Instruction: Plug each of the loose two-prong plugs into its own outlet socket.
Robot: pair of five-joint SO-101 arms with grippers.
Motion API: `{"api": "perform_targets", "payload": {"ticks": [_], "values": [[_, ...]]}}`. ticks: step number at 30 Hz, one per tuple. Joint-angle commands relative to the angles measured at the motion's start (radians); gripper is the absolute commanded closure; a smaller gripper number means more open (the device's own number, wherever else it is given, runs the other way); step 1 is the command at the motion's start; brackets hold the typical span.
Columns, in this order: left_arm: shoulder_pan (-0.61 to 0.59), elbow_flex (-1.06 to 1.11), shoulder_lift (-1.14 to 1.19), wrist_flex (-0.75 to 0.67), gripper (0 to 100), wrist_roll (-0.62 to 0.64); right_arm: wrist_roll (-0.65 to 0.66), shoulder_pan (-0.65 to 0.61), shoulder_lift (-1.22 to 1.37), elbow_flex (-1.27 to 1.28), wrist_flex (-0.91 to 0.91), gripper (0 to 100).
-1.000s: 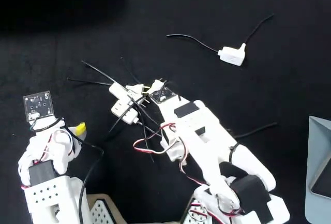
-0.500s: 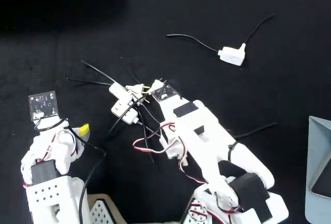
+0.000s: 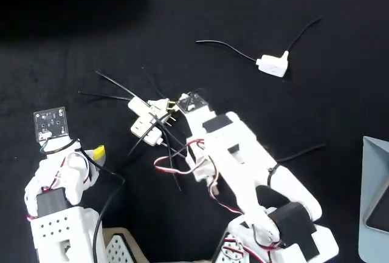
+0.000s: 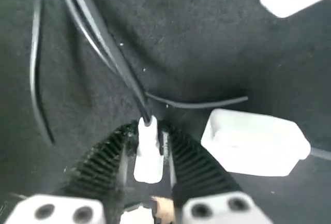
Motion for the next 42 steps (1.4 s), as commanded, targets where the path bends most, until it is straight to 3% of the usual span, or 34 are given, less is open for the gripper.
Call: {"api": "perform_targets", "payload": {"ticks": [1, 9, 14, 18, 23, 33, 37, 42], "values": [[0.012, -0.007, -0.011, -0.017, 70, 0.009, -0.008, -0.008, -0.081, -0.108, 0.083, 98.8], [0.013, -0.064, -0.012, -0.020, 70, 0.018, -0.009, -0.071, -0.493, -0.074, 0.089, 98.8], [0.024, -0.170, -0.012, -0.020, 70, 0.117, -0.011, -0.198, -0.720, 0.087, -0.094, 98.8], [0.130, -0.223, -0.012, -0.020, 70, 0.160, -0.012, -0.269, -0.835, 0.222, -0.279, 98.8], [0.285, -0.252, -0.012, -0.020, 70, 0.175, -0.077, -0.338, -0.891, 0.306, -0.414, 98.7], [0.481, -0.338, -0.012, -0.008, 70, 0.173, -0.110, -0.387, -0.891, 0.312, -0.425, 98.7], [0.575, -0.380, -0.012, 0.072, 70, 0.169, -0.110, -0.385, -0.891, 0.314, -0.422, 98.7], [0.599, -0.409, -0.012, 0.124, 69, 0.166, -0.114, -0.385, -0.889, 0.317, -0.419, 98.7]]}}
